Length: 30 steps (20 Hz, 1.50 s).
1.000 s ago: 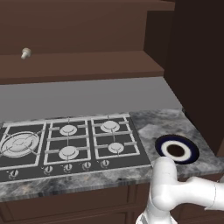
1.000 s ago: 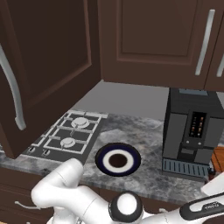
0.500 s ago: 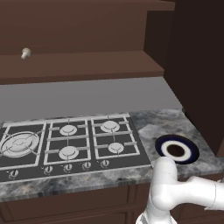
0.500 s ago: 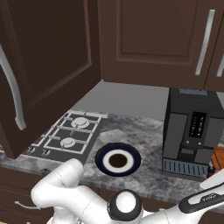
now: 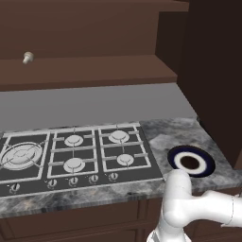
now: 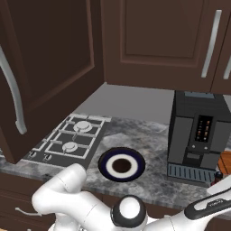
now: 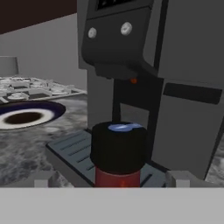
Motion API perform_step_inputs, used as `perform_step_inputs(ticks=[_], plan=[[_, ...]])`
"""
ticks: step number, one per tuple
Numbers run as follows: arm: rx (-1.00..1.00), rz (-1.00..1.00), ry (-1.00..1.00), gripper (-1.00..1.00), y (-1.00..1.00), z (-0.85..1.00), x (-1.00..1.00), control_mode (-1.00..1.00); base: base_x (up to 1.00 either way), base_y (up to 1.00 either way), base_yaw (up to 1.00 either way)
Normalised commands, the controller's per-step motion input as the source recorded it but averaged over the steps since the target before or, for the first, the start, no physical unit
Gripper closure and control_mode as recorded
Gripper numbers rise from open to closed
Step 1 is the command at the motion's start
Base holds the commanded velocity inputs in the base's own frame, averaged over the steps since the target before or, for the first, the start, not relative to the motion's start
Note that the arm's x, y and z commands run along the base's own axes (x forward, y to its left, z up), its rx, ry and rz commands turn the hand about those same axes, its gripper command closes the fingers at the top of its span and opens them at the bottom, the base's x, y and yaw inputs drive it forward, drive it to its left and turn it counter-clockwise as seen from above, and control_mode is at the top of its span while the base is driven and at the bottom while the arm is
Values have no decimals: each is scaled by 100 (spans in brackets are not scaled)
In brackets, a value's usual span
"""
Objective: Pick the chicken drumstick from the plate and place it on the cutting board. Then pick the condiment bottle from the cabinet and place it next to the cutting board.
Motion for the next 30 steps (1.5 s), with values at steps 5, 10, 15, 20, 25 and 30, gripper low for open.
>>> perform_step_inputs(ticks=[5, 10, 15, 20, 25, 30], plan=[[0, 0, 0, -100, -12, 6, -5, -100, 0, 0, 0], [0, 0, 0, -100, -13, 16, -13, -100, 0, 0, 0], [0, 0, 0, -100, -9, 23, -9, -100, 0, 0, 0], [1, 0, 0, -100, -3, 28, -5, -100, 0, 0, 0], [2, 0, 0, -100, -1, 40, -1, -100, 0, 0, 0], [3, 0, 0, -100, -3, 54, -9, -100, 0, 0, 0]])
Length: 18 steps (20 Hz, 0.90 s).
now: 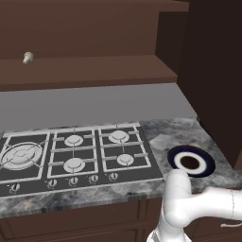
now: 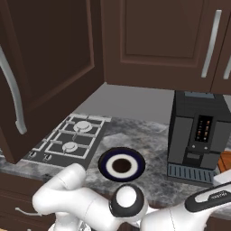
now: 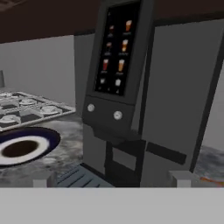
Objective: Pick the chicken drumstick from the plate and place it on the cutting board. Then pick the condiment bottle from the cabinet and place it next to the cutting board.
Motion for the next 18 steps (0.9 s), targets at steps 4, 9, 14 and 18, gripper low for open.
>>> perform_step_inputs(ticks=[4, 9, 14, 18], plan=[[3, 0, -6, -100, -7, 45, -31, -100, 0, 0, 0], [3, 0, -19, -100, -12, 37, -57, -100, 0, 0, 0], [0, 0, -26, -100, -4, 45, -66, -100, 0, 0, 0], [0, 0, -24, -100, 0, 59, -60, -100, 0, 0, 0]])
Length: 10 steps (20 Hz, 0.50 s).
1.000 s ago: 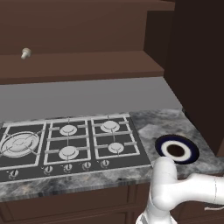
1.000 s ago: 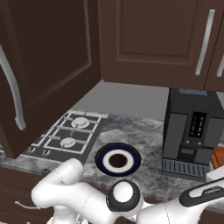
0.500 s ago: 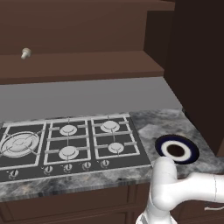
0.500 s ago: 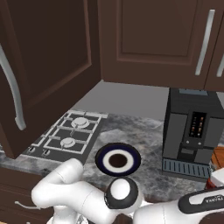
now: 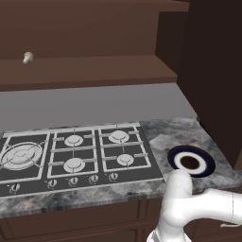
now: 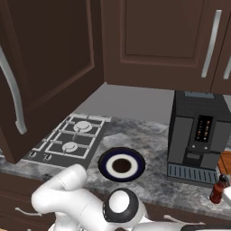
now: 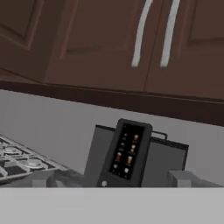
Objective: Pick the chicken drumstick from the plate and place it on the cutting board. Then pick the condiment bottle from the cabinet and place it next to the cutting board.
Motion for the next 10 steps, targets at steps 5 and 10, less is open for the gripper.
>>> perform_step_inputs(ticks=[5, 10], plan=[[-2, 0, -22, -100, 0, 62, -61, -100, 0, 0, 0], [-6, 1, -21, -100, 0, 51, -69, -100, 0, 0, 0]])
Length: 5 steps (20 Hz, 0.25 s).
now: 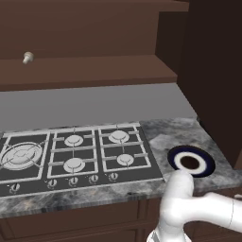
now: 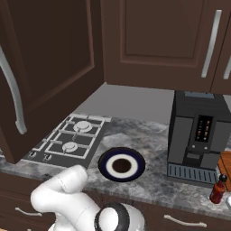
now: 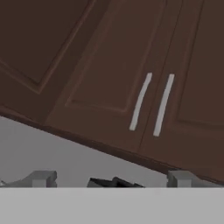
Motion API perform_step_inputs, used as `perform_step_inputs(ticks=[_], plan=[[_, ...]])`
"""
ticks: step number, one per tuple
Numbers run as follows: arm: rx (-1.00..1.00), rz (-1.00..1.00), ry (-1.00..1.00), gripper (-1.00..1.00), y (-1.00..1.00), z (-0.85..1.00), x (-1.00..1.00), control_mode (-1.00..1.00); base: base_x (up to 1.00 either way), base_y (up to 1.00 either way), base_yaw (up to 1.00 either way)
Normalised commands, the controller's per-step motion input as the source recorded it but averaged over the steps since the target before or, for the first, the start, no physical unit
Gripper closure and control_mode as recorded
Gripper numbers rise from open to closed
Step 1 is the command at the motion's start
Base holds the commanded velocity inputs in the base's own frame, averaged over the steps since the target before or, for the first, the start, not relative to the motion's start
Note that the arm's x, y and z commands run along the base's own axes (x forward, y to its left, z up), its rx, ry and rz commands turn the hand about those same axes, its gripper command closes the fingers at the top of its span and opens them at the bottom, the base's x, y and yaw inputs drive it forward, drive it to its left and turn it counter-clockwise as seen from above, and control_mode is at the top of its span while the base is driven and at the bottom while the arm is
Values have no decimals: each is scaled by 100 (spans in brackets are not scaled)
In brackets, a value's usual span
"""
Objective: Pick the chicken drumstick from the plate and place it on the cutting board. Then pick the condiment bottle from the cabinet and place it next to the cutting board.
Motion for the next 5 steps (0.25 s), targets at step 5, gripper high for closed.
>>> perform_step_inputs(ticks=[5], plan=[[-11, 0, -22, -100, 0, 31, -78, -100, 0, 0, 0]])
